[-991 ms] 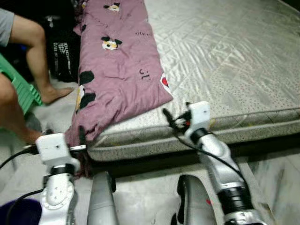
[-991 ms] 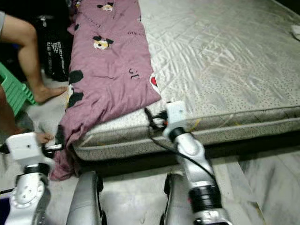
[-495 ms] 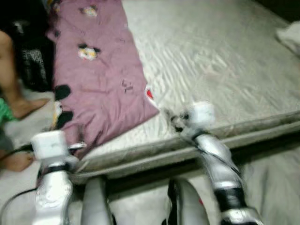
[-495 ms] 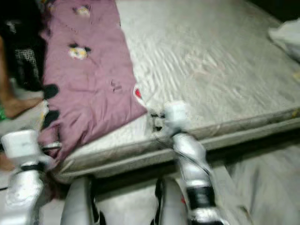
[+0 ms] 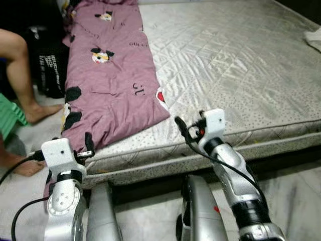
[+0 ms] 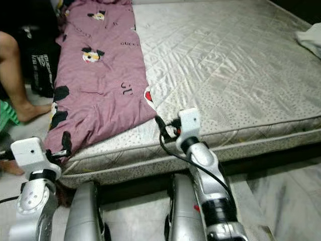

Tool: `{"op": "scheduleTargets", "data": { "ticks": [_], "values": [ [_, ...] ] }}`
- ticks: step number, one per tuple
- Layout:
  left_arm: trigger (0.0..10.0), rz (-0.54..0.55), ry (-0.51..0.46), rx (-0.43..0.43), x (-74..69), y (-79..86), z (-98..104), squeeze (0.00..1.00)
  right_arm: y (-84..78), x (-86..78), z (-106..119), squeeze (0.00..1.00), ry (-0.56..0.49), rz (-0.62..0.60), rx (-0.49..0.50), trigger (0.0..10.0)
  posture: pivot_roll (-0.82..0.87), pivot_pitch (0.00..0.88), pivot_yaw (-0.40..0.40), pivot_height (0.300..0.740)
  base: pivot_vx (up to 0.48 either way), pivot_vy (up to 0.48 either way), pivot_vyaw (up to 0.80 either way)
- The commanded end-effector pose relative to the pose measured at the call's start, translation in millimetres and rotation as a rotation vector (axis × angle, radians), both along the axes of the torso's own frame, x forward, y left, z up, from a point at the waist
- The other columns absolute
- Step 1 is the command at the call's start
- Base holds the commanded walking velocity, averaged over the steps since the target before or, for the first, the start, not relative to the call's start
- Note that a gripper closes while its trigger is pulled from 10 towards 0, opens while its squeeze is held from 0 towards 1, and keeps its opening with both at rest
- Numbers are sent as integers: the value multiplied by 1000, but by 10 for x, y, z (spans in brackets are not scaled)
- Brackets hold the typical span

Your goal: Clean up the room

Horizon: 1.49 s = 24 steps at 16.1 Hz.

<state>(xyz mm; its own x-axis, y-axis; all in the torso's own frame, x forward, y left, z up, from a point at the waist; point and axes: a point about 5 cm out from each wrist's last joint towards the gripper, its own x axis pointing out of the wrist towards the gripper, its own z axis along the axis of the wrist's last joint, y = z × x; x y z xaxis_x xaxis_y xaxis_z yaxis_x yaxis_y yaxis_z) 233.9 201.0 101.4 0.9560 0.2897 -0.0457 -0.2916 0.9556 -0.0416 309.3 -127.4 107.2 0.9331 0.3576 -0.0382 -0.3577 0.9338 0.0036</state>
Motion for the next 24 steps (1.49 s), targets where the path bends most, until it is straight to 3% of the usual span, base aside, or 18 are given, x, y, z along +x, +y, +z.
{"op": "scheduleTargets", "data": {
  "ticks": [1, 2, 4, 5, 6, 7, 9, 11, 12, 13, 14, 15, 17, 20, 21, 23, 24],
  "values": [
    [10000, 44, 34, -36, 73, 14, -89, 0, -75, -11, 12, 0, 4, -19, -3, 10000, -45, 89, -41, 494, 0, 0, 0],
    [10000, 58, 27, -64, 129, 0, -91, 0, -141, -16, 22, 0, -2, -32, -20, 10000, -62, 92, -45, 494, 0, 0, 0],
    [10000, 75, -3, -85, 215, -29, -57, 0, -432, -37, 51, 0, -21, -95, -106, 10000, -98, 104, -53, 494, 0, 0, 0],
    [10000, 99, -5, -79, 222, 18, -66, 0, -602, -63, 41, 0, -19, -131, -155, 10000, -121, 116, -57, 494, 0, 0, 0],
    [10000, 164, 20, -59, 244, 172, -120, 0, -903, -150, -13, 0, 11, -208, -228, 10000, -151, 143, -67, 494, 0, 0, 0],
    [10000, 201, 14, -60, 270, 275, -116, 0, -1025, -205, -33, 0, 33, -246, -248, 10000, -170, 159, -70, 494, 0, 0, 0],
    [10000, 252, -28, -50, 324, 452, -22, 0, -1140, -313, -9, 0, 44, -260, -276, 10000, -207, 197, -78, 494, 0, 0, 0],
    [10000, 243, -59, -9, 404, 537, 91, 0, -1181, -375, -6, 0, 52, -257, -292, 10000, -218, 212, -81, 494, 0, 0, 0],
    [10000, 251, -76, 29, 487, 659, 187, 0, -1204, -405, 1, 0, 54, -260, -304, 10000, -228, 219, -82, 494, 0, 0, 0],
    [10000, 258, -63, 22, 525, 702, 187, 0, -1211, -410, 10, 0, 52, -261, -308, 10000, -235, 224, -82, 494, 0, 0, 0],
    [10000, 232, 44, 4, 636, 739, 71, 0, -1211, -414, 28, 0, 50, -263, -313, 10000, -242, 228, -83, 494, 0, 0, 0],
    [10000, 182, 162, -44, 736, 688, -83, 0, -1213, -420, 47, 0, 50, -263, -318, 10000, -266, 235, -81, 494, 0, 0, 0],
    [10000, 123, 194, -41, 872, 579, -126, 0, -1233, -435, 86, 0, 47, -274, -325, 10000, -284, 230, -78, 494, 0, 0, 0],
    [10000, 37, 248, -33, 966, 381, -207, 0, -1234, -445, 102, 0, 42, -278, -332, 10000, -293, 219, -77, 494, 0, 0, 0],
    [10000, -75, 272, -30, 1028, 152, -254, 0, -1203, -427, 104, 0, 36, -271, -332, 10000, -283, 206, -73, 494, 0, 0, 0],
    [10000, -270, 271, 76, 1104, -233, -244, 0, -1148, -376, 100, 0, 29, -267, -321, 10000, -270, 193, -69, 494, 0, 0, 0],
    [10000, -316, 262, 98, 1114, -343, -238, 0, -1127, -356, 102, 0, 26, -266, -316, 10000, -265, 184, -65, 494, 0, 0, 0]
  ]
}}
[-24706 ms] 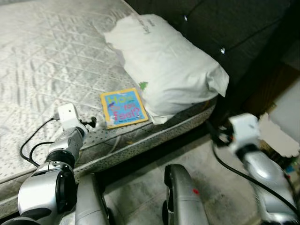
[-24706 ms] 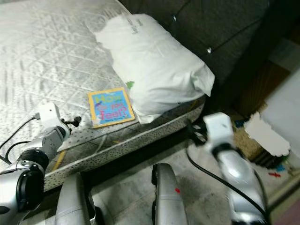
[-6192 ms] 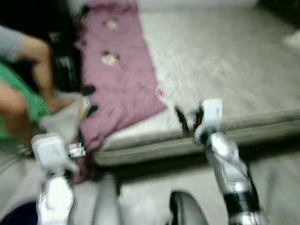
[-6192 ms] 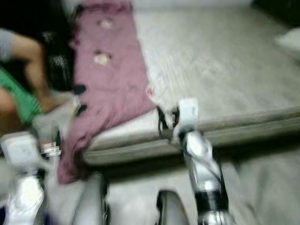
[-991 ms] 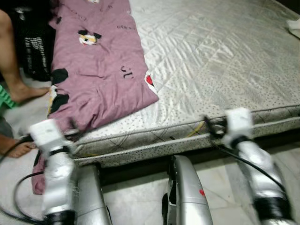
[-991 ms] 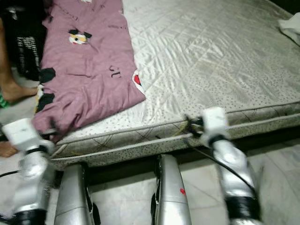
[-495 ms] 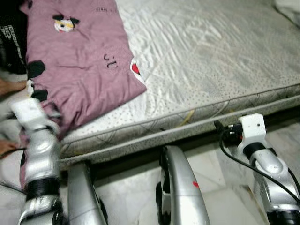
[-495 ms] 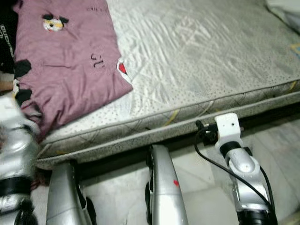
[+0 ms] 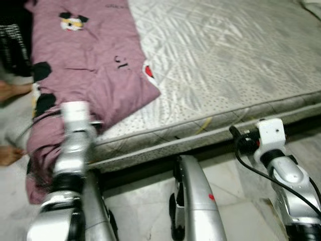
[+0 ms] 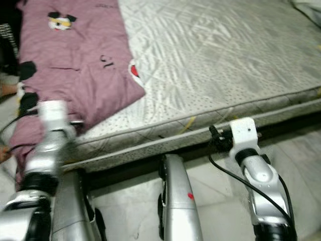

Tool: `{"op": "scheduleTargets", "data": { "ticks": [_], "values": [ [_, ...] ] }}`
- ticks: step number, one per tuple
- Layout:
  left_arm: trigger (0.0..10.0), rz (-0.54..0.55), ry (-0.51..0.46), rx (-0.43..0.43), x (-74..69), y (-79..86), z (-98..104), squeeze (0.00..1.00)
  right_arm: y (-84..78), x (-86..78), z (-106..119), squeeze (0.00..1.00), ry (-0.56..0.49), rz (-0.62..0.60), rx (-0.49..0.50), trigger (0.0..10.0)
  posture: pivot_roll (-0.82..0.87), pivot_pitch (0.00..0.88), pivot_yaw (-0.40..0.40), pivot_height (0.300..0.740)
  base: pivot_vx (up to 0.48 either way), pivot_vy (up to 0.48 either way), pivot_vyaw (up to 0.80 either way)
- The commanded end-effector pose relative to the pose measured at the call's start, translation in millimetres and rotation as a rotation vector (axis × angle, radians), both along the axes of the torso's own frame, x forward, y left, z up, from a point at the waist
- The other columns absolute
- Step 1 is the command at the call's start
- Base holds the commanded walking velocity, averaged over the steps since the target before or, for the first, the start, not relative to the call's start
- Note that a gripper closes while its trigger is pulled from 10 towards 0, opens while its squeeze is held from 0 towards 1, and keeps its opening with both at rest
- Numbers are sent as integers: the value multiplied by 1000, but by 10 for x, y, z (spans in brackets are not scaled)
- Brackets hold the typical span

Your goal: Clean up the room

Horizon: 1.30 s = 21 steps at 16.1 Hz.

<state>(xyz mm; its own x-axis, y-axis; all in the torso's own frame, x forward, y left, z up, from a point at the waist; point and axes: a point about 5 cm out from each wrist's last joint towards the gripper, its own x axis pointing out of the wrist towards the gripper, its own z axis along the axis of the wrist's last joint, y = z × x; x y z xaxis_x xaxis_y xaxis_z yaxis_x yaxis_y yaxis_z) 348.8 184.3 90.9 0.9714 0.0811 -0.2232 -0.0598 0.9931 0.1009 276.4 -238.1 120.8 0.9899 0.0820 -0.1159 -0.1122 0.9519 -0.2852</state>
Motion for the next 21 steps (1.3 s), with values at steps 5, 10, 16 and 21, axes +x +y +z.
{"op": "scheduleTargets", "data": {
  "ticks": [5, 10, 16, 21],
  "values": [
    [10000, -578, 77, 141, -241, -1049, -268, 0, 118, 110, -33, 0, -14, 0, 25, 10000, -236, 144, -42, 494, 0, 0, 0],
    [10000, -976, 71, 311, -617, -1399, -426, 0, 229, 204, -47, 0, -37, 10, 51, 10000, -205, 102, -29, 494, 0, 0, 0],
    [10000, -1022, -144, 377, -590, -1475, -39, 0, 350, 304, -54, 0, -51, 36, 75, 10000, -174, 74, -33, 494, 0, 0, 0],
    [10000, -783, -496, 300, -376, -1320, 701, 0, 413, 347, -70, 0, -58, 34, 99, 10000, -155, 78, -24, 494, 0, 0, 0]
  ]
}}
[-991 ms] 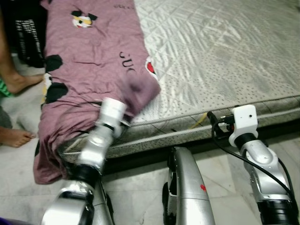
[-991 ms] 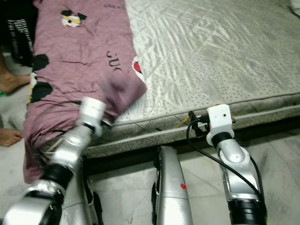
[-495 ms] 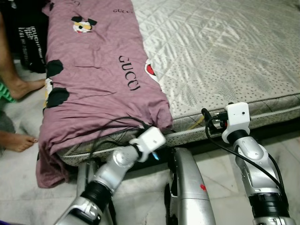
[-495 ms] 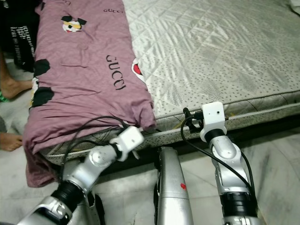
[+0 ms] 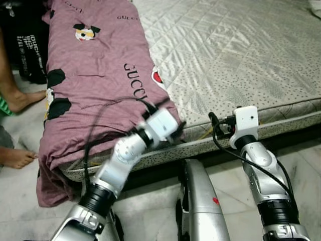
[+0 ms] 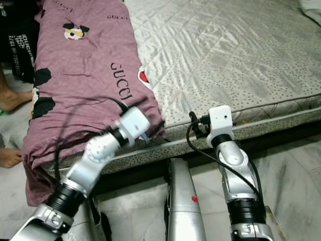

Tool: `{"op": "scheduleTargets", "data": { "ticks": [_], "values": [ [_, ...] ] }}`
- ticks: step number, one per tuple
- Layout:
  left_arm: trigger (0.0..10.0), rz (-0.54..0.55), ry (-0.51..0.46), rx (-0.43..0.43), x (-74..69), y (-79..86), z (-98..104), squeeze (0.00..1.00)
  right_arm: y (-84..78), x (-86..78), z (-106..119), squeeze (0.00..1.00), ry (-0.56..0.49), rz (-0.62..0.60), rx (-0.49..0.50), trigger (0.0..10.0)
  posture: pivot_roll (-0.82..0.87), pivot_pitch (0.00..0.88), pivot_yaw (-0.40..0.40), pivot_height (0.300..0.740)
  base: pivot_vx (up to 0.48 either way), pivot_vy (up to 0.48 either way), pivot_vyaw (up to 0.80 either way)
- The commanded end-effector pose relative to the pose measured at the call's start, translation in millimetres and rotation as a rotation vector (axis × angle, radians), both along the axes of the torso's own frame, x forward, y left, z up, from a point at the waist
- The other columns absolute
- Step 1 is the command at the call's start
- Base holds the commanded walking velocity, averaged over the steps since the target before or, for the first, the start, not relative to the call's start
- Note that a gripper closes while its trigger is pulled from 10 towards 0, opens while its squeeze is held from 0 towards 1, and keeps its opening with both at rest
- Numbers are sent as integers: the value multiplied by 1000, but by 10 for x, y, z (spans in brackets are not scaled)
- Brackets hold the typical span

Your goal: Clean up the room

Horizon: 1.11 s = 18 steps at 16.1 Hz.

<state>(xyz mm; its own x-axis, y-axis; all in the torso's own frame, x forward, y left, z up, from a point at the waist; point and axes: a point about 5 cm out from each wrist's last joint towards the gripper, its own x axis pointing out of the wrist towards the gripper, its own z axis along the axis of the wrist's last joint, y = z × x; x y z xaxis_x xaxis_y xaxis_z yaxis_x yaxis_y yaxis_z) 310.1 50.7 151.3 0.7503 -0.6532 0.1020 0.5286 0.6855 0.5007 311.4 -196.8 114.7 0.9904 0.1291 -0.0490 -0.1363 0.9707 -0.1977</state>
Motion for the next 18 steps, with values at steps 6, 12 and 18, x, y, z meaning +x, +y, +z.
{"op": "scheduleTargets", "data": {
  "ticks": [6, 12, 18],
  "values": [
    [10000, 545, 205, -134, 385, 1024, -166, 0, -42, -74, -24, 0, 0, -23, 13, 10000, -182, 112, -24, 494, 0, 0, 0],
    [10000, 558, 578, 49, 442, 1357, -673, 0, -168, -255, -48, 0, 28, -54, 0, 10000, -225, 175, -1, 494, 0, 0, 0],
    [10000, 175, 683, 182, 194, 465, -1001, 0, -158, -293, -40, 0, 37, -55, -5, 10000, -231, 184, 3, 494, 0, 0, 0]
  ]
}}
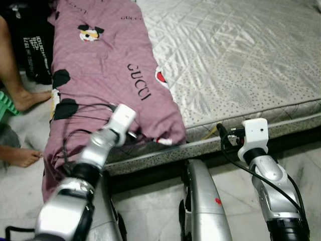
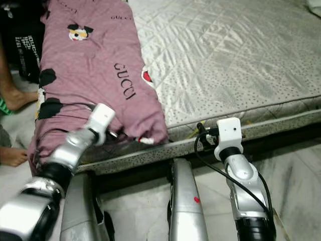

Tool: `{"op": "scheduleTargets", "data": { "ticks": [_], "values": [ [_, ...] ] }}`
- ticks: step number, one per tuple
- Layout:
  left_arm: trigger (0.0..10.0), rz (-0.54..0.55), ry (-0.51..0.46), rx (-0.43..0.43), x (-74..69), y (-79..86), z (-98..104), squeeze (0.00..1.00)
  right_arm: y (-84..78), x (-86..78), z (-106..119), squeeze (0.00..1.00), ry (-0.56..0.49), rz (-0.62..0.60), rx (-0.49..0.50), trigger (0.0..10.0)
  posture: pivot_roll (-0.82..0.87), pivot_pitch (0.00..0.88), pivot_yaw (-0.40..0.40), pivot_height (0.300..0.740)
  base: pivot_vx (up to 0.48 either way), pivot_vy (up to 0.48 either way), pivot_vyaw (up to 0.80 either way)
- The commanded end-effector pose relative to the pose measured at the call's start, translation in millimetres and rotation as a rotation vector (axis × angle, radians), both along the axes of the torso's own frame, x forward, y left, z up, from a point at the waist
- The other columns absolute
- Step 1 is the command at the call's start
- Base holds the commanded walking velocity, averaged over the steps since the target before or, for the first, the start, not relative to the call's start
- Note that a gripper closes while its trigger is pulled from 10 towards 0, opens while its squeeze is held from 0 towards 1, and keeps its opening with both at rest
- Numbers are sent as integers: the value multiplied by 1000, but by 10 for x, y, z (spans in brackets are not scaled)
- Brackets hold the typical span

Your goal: Clean up the room

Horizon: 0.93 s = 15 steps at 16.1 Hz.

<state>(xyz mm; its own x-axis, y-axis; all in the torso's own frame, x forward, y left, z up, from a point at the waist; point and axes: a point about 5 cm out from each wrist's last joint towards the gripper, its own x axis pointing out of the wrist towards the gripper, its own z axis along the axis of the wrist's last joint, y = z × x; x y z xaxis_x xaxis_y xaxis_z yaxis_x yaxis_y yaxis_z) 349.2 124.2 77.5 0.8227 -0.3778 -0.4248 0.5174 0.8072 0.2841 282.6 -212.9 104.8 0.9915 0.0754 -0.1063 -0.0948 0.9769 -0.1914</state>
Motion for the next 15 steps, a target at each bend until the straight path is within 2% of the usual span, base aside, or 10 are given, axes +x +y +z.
{"op": "scheduleTargets", "data": {
  "ticks": [1, 4, 6, 7, 8, 9, 12, 13, 15],
  "values": [
    [10000, -180, 140, -3, -284, -387, -330, 0, 13, 5, 59, 0, -20, 1, -4, 10000, -228, 181, 4, 494, 0, 0, 0],
    [10000, -273, 139, -7, -407, -524, -393, 0, 53, 30, 65, 0, -22, 5, 5, 10000, -214, 167, 6, 494, 0, 0, 0],
    [10000, -298, 121, 3, -456, -528, -379, 0, 74, 49, 59, 0, -21, 7, 9, 10000, -199, 158, 6, 494, 0, 0, 0],
    [10000, -290, 80, 3, -479, -514, -335, 0, 96, 68, 59, 0, -24, 14, 16, 10000, -186, 151, 6, 494, 0, 0, 0],
    [10000, -230, -55, -16, -473, -457, -176, 0, 154, 131, 88, 0, -39, 21, 37, 10000, -159, 139, 3, 494, 0, 0, 0],
    [10000, -172, -145, -42, -470, -399, -60, 0, 220, 182, 109, 0, -49, 31, 54, 10000, -139, 128, 2, 494, 0, 0, 0],
    [10000, -109, -358, -63, -594, -297, 200, 0, 447, 298, 150, 0, -69, 76, 106, 10000, -98, 106, 0, 494, 0, 0, 0],
    [10000, -66, -407, -113, -657, -256, 321, 0, 546, 356, 167, 0, -78, 93, 128, 10000, -70, 87, -2, 494, 0, 0, 0],
    [10000, 20, -534, -147, -728, -169, 540, 0, 670, 436, 195, 0, -96, 112, 151, 10000, -43, 57, -2, 494, 0, 0, 0]
  ]
}}
